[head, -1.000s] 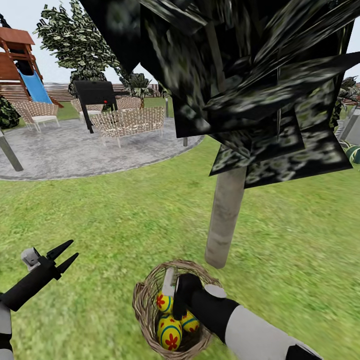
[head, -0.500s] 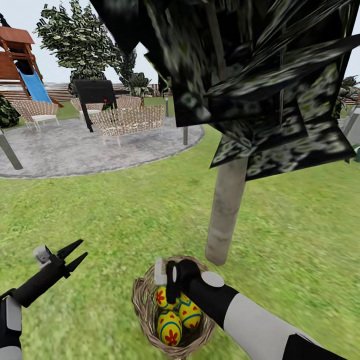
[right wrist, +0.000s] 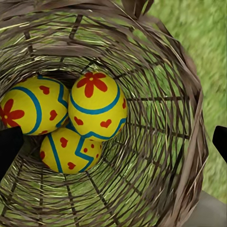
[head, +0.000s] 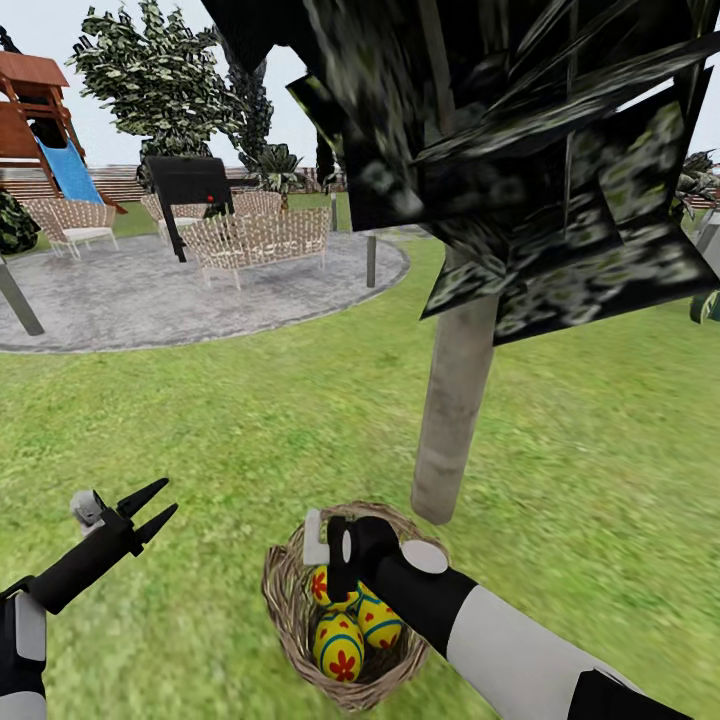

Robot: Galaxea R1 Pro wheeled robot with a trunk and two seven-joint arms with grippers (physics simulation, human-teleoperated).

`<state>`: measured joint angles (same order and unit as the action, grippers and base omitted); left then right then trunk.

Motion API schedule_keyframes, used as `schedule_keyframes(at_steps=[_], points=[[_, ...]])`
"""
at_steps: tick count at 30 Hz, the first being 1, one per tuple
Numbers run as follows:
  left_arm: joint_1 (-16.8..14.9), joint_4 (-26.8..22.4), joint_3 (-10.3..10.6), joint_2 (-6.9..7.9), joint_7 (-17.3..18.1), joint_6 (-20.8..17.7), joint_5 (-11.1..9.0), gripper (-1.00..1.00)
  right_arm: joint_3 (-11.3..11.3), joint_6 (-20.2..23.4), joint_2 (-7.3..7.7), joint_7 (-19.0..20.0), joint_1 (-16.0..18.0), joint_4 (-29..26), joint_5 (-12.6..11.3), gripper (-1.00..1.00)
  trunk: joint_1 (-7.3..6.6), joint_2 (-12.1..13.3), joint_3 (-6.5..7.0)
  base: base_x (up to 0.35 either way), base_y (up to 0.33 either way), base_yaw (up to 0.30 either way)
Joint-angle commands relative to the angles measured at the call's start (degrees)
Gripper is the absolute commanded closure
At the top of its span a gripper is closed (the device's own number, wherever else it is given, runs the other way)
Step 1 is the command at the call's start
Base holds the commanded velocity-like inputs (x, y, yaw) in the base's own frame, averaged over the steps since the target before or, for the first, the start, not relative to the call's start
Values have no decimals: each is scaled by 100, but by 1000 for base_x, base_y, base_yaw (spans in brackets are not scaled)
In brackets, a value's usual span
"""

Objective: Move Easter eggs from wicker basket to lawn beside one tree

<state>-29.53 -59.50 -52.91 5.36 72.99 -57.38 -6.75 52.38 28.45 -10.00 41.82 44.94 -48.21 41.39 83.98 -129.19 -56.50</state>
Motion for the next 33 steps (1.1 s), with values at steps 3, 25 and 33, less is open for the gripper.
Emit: schedule_keyframes(at_steps=[3, 25, 33], points=[[0, -1, 0, -7, 4, -1, -2, -100, 0, 2, 0, -42, 3, 1, 0, -100, 67, -122, -54, 0, 0, 0], [-1, -56, 545, -140, 3, -1, -2, -100, -9, 78, 0, -1046, 244, 298, -16, -100, 550, -1004, -449, 0, 0, 0], [0, -70, 570, -251, 1, 3, -1, -100, -10, 16, 0, -1093, 405, 366, -59, -100, 725, -1325, -593, 0, 0, 0]])
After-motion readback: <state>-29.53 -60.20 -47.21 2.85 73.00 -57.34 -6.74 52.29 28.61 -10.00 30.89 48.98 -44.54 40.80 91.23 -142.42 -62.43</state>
